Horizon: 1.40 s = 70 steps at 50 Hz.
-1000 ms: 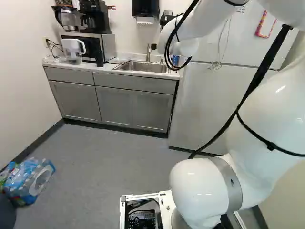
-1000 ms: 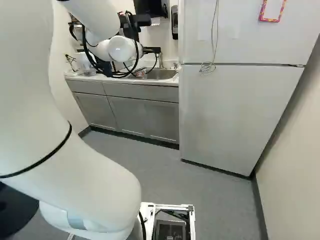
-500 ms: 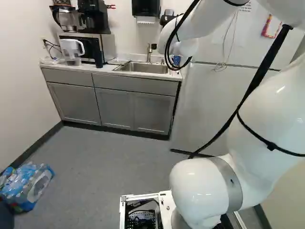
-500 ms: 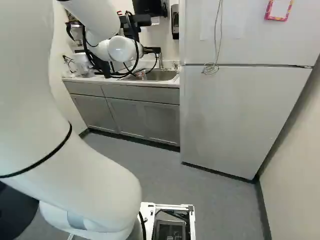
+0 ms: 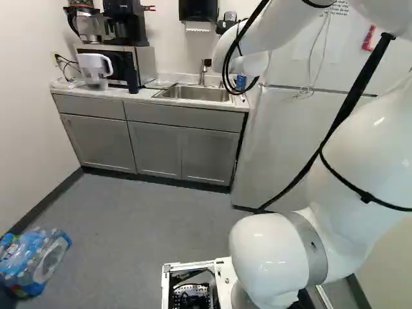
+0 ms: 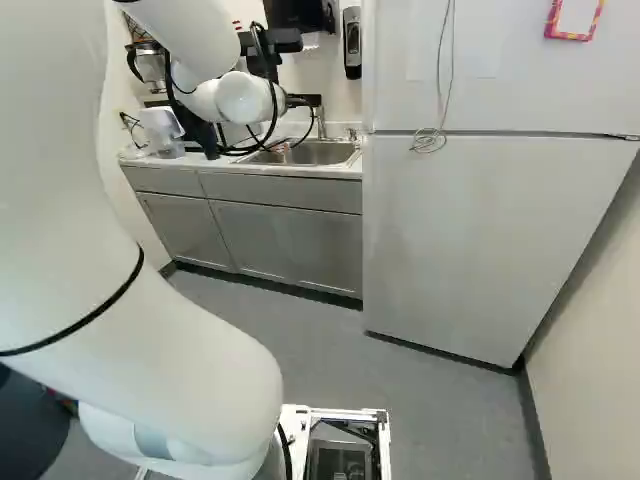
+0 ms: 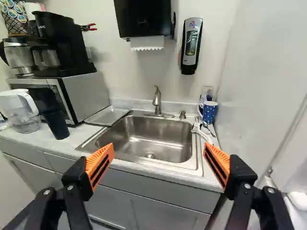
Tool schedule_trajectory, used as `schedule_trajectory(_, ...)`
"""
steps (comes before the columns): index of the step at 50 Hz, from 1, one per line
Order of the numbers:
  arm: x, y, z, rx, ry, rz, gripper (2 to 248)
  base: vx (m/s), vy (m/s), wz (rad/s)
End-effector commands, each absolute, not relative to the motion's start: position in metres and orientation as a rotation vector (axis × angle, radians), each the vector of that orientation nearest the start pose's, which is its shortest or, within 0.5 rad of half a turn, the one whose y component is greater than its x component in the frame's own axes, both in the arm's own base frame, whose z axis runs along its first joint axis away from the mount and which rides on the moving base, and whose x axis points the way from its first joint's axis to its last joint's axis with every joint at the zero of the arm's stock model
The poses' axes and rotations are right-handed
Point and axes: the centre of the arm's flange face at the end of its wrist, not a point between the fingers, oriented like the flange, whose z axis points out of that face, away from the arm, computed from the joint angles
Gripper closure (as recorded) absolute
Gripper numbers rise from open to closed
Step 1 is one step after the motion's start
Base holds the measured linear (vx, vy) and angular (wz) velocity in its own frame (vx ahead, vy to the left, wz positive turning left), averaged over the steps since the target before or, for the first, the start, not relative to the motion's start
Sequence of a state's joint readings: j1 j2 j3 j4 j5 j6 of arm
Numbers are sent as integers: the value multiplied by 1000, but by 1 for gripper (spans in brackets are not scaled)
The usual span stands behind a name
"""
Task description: Rinse the cup and place it in the tray
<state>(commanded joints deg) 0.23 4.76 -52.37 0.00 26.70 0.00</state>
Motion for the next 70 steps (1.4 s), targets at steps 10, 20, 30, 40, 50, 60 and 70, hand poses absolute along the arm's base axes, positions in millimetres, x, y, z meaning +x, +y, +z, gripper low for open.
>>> schedule_trajectory(10, 496, 2, 638, -2336, -5, -2097, 3, 88, 28, -16)
schedule_trajectory(20, 496, 2, 638, -2336, -5, -2097, 3, 90, 48, 84)
schedule_trajectory(30, 496, 2, 638, -2336, -5, -2097, 3, 96, 56, 125)
schedule_trajectory(40, 496, 2, 638, -2336, -5, -2097, 3, 99, 62, 139)
schedule_trajectory(50, 496, 2, 638, -2336, -5, -2097, 3, 114, 67, 144)
schedule_trajectory(60, 496, 2, 638, -2336, -5, -2097, 3, 143, 65, 139)
schedule_trajectory(70, 496, 2, 638, -2336, -5, -2097, 3, 152, 33, 6)
